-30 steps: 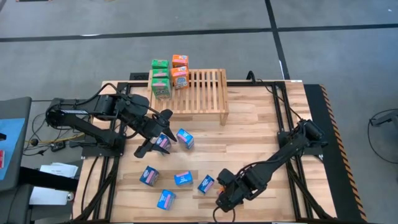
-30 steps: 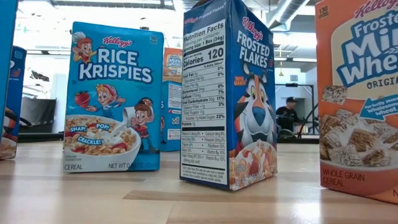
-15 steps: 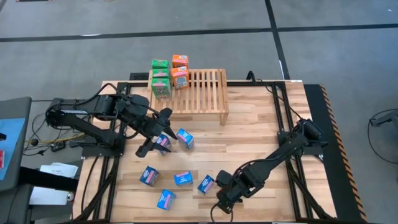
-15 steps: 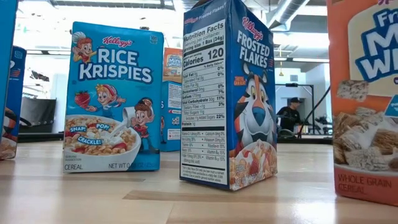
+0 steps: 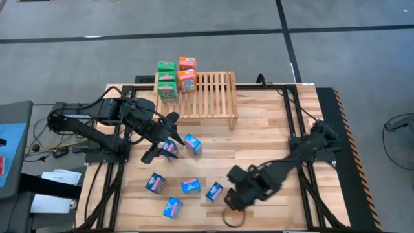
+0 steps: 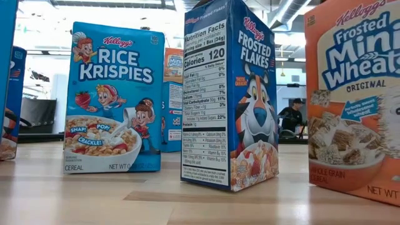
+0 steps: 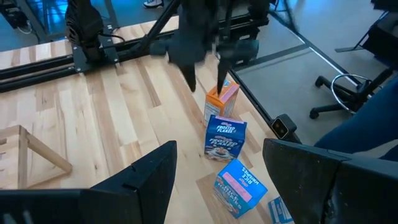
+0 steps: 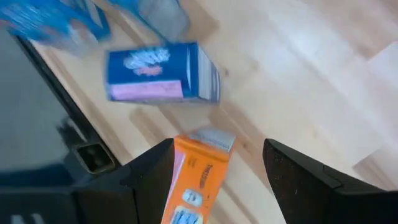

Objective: Stack cereal on shelf
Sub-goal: Put the orange cereal box on the shelf aligned with the other cereal boxes

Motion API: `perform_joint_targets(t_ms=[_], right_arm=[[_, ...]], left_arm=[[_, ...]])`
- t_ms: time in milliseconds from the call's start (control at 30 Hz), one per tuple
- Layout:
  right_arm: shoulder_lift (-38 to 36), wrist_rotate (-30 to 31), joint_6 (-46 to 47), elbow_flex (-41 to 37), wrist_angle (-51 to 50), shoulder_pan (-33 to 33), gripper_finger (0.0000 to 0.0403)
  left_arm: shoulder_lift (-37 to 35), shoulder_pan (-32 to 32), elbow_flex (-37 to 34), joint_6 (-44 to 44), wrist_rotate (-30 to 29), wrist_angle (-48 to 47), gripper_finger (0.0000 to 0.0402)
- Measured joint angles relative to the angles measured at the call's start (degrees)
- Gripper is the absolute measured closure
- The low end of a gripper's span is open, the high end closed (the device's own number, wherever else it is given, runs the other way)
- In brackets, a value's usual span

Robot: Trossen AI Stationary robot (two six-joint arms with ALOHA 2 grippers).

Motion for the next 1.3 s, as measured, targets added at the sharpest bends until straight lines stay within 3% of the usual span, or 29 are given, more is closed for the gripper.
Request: perform_joint_targets(t_ms=[133, 267, 500, 767, 900, 1100, 1300], right_arm=[[-2.9, 7.9, 7.3, 0.2, -3.6, 4.8, 0.0133], [-0.4, 12.1, 17.6, 0.1, -1.9, 10.6, 0.0133], [8.7, 12.5, 27.3, 1.0, 2.2, 16.9, 0.0133], [19.4, 12.7, 32.2, 4.8, 2.9, 17.4, 0.0133], [24.1, 15.9, 34.2, 7.7, 2.3, 16.4, 0.0133], [27.7, 21.7, 40.7, 9.3, -0.7, 15.0, 0.0133], [27.5, 23.2, 46.8, 9.5, -12.0, 15.1, 0.0133]], left_arm=[[0.0, 0.0, 0.0, 0.0, -1.0, 0.0, 0.0173], [0.0, 0.0, 0.0, -0.1, -2.5, 0.0, 0.0173], [0.0, 0.0, 0.0, -1.7, -3.1, 0.0, 0.0173], [0.0, 0.0, 0.0, -2.1, -4.7, 0.0, 0.0173], [0.0, 0.0, 0.0, -2.0, -5.0, 0.0, 0.0173], [0.0, 0.0, 0.0, -1.5, -6.0, 0.0, 0.0173], [0.0, 0.0, 0.0, -1.4, -6.0, 0.0, 0.0173]])
